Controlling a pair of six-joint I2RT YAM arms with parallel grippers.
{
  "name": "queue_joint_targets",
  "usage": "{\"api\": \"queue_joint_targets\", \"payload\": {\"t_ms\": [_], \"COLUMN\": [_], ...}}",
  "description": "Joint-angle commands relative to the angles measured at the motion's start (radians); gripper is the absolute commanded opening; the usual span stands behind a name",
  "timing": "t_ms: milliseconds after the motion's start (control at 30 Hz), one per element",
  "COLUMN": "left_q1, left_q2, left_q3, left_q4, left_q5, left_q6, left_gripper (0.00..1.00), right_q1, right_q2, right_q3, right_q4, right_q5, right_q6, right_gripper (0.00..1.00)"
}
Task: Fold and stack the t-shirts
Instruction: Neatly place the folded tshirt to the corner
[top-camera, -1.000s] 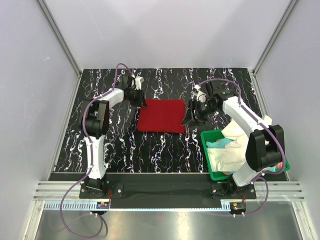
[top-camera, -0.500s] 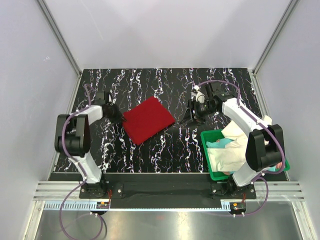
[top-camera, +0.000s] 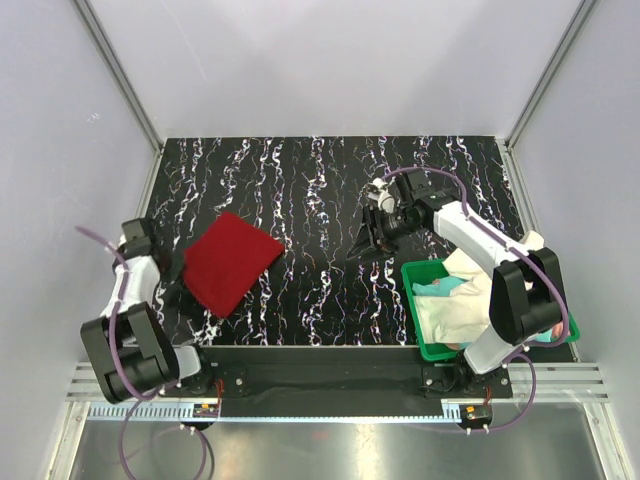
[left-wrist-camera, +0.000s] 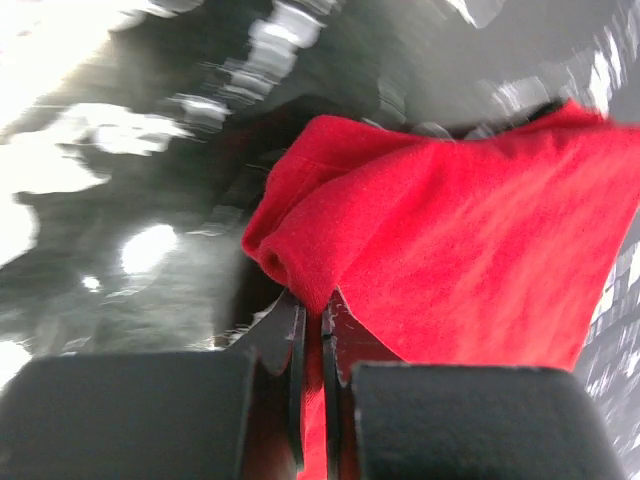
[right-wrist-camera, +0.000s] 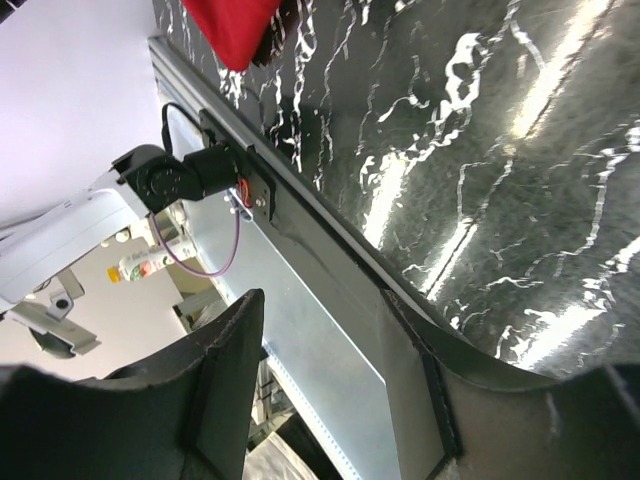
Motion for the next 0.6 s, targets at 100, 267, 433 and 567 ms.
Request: {"api": "queue_joint_targets", "payload": {"t_ms": [100,267,433,567], "left_q1": [0.210,0.359,0.465,0.529], "left_q2": [-0.158,-0.264,-0.309,-0.346], "left_q3": [-0.107,-0.175,-0.189,-0.238], "left_q4": [0.013,0.000,-0.068,-0.088], "left_q5": [-0.113,-0.142,-0.220,-0.229], "left_q6": [-0.204,-0.259,-0.286,-0.363], "left_gripper": [0.00,0.00,0.00,0.00], "right_q1": [0.046,0.059,0.083,0.109], "right_q2": [0.008,0.004,0.008,0.019], "right_q3": [0.025,0.017,0.014,0.026], "right_q4": [0.024,0.015,0.002,-0.010], "right_q5": [-0.044,-0.039,-0.044,-0.047], "right_q6": [0.021,0.018,0.018,0.019], "right_gripper": [0.55,0.55,0.55,0.55]}}
